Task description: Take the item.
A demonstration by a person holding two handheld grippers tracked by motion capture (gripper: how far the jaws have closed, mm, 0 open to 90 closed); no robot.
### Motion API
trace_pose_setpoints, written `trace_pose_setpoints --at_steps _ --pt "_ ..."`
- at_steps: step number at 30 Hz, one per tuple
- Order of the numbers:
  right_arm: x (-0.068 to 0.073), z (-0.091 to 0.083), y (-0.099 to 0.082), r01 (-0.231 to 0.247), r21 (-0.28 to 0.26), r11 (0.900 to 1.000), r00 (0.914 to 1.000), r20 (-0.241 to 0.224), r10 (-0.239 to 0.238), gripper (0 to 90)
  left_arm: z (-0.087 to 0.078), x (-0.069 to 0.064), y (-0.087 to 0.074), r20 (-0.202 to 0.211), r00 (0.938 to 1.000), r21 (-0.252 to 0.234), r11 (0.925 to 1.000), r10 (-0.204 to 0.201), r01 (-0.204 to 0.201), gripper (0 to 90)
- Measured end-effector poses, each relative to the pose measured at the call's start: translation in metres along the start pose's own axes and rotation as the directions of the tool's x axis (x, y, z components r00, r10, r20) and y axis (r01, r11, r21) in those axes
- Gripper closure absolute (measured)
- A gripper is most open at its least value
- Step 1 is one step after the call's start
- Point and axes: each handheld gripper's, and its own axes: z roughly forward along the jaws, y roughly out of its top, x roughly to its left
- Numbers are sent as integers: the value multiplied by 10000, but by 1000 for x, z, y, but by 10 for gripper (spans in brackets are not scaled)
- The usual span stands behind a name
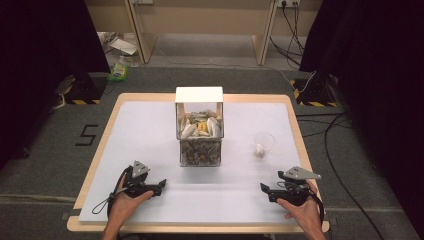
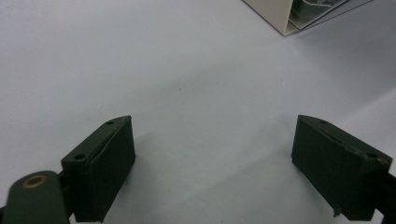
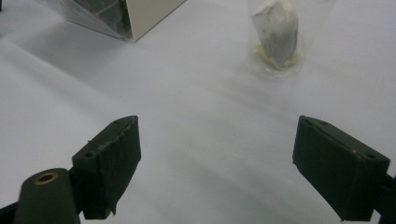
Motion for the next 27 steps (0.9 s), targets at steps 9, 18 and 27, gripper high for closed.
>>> trace_pose_setpoints --at_steps 9,18,27 --pt "3 0 -9 145 373 9992 9999 -26 -144 160 0 0 0 -1 10000 2 10000 4 -4 125" --pt "7 5 -17 248 865 9959 9996 80 -256 162 0 0 0 -1 10000 2 10000 5 -5 125" --pt "11 8 -23 899 1049 9904 9952 301 -935 153 0 0 0 2 10000 -4 10000 -2 2 125"
